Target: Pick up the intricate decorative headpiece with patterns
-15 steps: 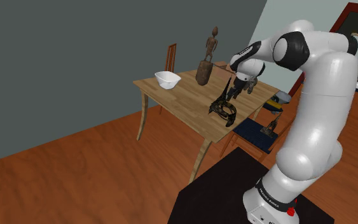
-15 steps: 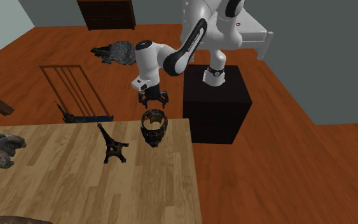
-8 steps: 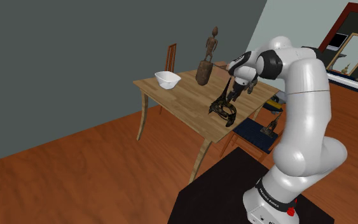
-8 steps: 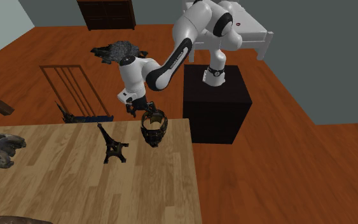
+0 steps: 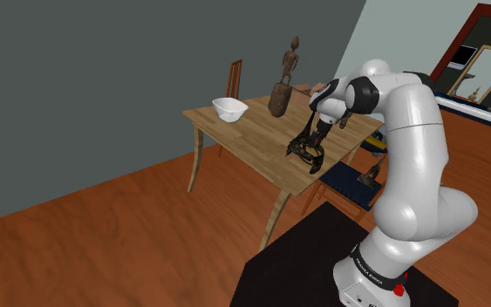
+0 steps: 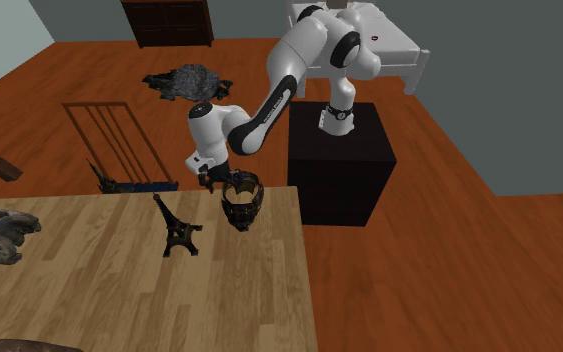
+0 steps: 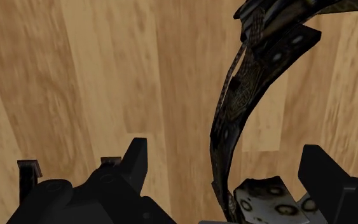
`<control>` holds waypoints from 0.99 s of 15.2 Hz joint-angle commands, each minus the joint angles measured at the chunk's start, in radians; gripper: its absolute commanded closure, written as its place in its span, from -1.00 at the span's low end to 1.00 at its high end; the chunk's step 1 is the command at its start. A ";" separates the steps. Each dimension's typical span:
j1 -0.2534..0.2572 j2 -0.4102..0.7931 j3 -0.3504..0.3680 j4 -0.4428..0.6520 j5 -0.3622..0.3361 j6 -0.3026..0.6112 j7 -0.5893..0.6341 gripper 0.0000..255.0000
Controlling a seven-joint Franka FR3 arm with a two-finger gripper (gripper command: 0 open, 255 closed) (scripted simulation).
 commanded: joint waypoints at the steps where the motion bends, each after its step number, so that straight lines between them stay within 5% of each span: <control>1: -0.003 0.007 0.002 0.002 0.003 0.005 -0.003 -1.00; 2: -0.003 0.006 0.002 0.000 0.003 0.006 -0.004 1.00; 15: 0.004 -0.025 -0.010 0.004 -0.012 -0.028 0.007 1.00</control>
